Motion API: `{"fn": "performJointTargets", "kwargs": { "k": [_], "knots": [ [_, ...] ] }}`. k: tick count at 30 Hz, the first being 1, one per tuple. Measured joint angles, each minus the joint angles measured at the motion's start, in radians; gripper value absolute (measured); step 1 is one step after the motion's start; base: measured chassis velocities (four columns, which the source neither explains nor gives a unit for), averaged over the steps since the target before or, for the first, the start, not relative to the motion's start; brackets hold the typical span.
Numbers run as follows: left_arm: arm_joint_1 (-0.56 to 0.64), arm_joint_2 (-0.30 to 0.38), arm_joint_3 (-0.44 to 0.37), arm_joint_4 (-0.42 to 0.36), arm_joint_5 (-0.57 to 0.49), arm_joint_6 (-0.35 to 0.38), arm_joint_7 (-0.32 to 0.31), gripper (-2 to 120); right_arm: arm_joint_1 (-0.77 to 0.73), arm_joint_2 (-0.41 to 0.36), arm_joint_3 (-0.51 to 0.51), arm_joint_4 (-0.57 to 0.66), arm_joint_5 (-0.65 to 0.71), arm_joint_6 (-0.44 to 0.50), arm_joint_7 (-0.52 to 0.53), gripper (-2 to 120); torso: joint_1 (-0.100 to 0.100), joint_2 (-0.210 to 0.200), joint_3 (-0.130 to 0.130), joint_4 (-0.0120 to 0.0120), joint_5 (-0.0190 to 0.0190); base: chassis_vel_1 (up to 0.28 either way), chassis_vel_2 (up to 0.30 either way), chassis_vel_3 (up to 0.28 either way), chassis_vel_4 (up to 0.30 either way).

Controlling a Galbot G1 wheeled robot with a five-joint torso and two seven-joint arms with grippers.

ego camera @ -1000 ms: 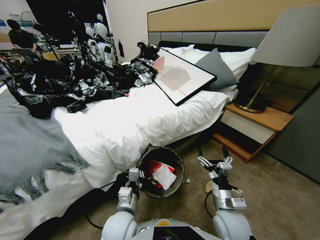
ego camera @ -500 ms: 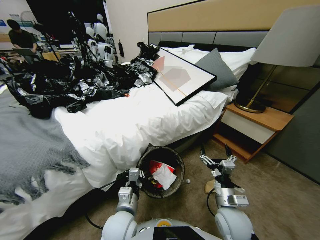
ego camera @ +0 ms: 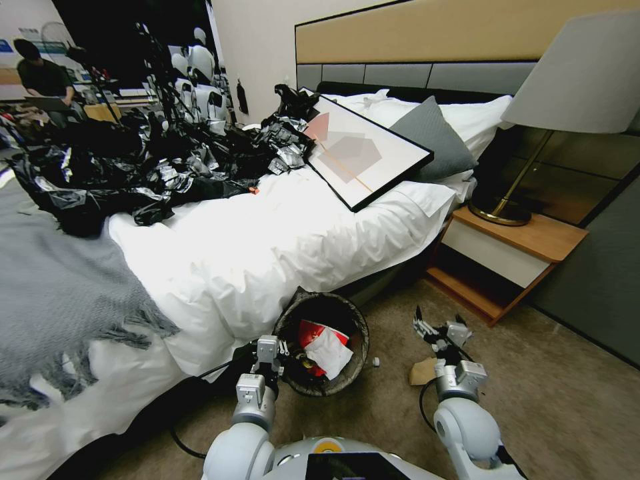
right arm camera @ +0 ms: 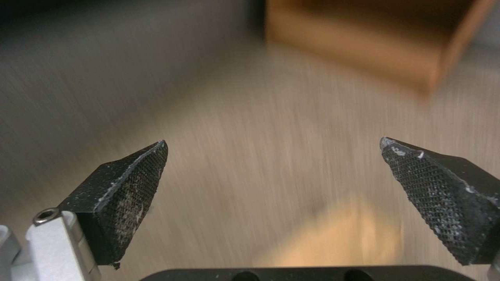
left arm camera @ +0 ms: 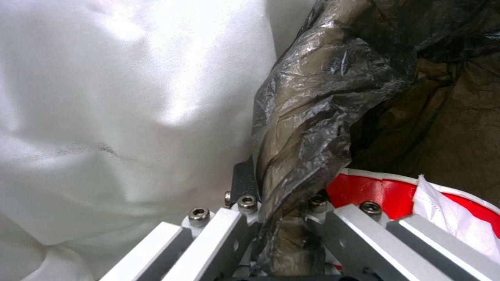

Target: Pick up the trash bin, then pick up the garbage from the floor and place it into the trash bin.

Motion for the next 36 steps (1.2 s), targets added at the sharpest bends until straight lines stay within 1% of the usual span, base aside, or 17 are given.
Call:
{"fn": "performJointTargets", "kwargs": {
  "k": [1, 2, 3, 4, 5, 7, 14, 24, 28, 33, 36],
  "knots": [
    [0.000, 0.001, 0.000, 0.000, 0.000, 0.000, 0.000, 0, 0.014, 0.003, -0.006, -0.083, 0.026, 0.000, -0.001, 100, 0.000, 0.000, 0.000, 0.0002, 0.0004, 0.000, 0.000, 0.000, 0.000],
    [0.000, 0.002, 0.000, 0.000, 0.000, 0.000, 0.000, 0, 0.019, 0.004, -0.009, -0.109, 0.035, 0.000, -0.003, 100, 0.000, 0.000, 0.000, -0.0003, 0.0000, 0.000, 0.000, 0.000, 0.000],
    [0.000, 0.002, 0.000, 0.000, 0.000, 0.000, 0.000, 0, 0.026, 0.004, -0.012, -0.139, 0.041, -0.001, -0.005, 100, 0.000, 0.000, 0.000, 0.0005, 0.0000, 0.000, 0.000, 0.000, 0.000],
    [0.000, 0.002, 0.000, 0.000, 0.000, 0.000, 0.000, 0, 0.026, 0.004, -0.012, -0.139, 0.041, -0.001, -0.005, 100, 0.000, 0.000, 0.000, 0.0005, 0.0000, 0.000, 0.000, 0.000, 0.000],
    [0.000, 0.002, 0.001, 0.000, 0.000, 0.000, -0.001, 0, 0.032, 0.004, -0.017, -0.188, 0.052, -0.001, -0.006, 100, 0.000, 0.000, 0.000, 0.0000, 0.0007, 0.000, 0.000, 0.000, 0.000],
    [0.001, 0.002, 0.002, 0.000, 0.000, 0.000, -0.001, 0, 0.036, 0.003, -0.021, -0.233, 0.074, -0.014, -0.004, 100, 0.000, 0.000, 0.000, 0.0001, 0.0000, 0.000, 0.000, 0.000, 0.000],
    [-0.001, 0.004, 0.004, 0.000, 0.000, 0.000, -0.002, 0, 0.025, -0.003, -0.008, -0.263, 0.116, -0.048, 0.011, 100, 0.000, 0.000, 0.000, 0.0002, 0.0004, 0.000, 0.000, 0.000, 0.000],
    [-0.006, 0.011, 0.006, 0.001, -0.004, 0.000, -0.002, 0, 0.028, -0.009, 0.022, -0.318, 0.131, -0.043, 0.010, 100, 0.000, 0.000, 0.000, 0.0001, 0.0003, 0.000, 0.000, 0.000, 0.000],
    [-0.004, 0.011, 0.006, 0.001, -0.004, 0.000, -0.002, 0, 0.057, -0.012, 0.032, -0.346, 0.146, -0.025, -0.018, 100, 0.000, 0.000, 0.000, 0.0001, 0.0003, 0.000, 0.000, 0.000, 0.000],
    [-0.001, 0.009, 0.004, 0.000, -0.002, 0.000, -0.002, 0, 0.097, -0.012, 0.034, -0.375, 0.164, -0.001, -0.084, 100, 0.000, 0.000, 0.000, 0.0001, 0.0003, 0.000, 0.000, 0.000, 0.000],
    [0.000, 0.007, 0.002, 0.000, 0.000, 0.000, -0.002, 0, 0.109, -0.012, 0.030, -0.380, 0.170, 0.000, -0.093, 100, 0.000, 0.000, 0.000, 0.0001, 0.0003, 0.000, 0.000, 0.000, 0.000]
  ]
}}
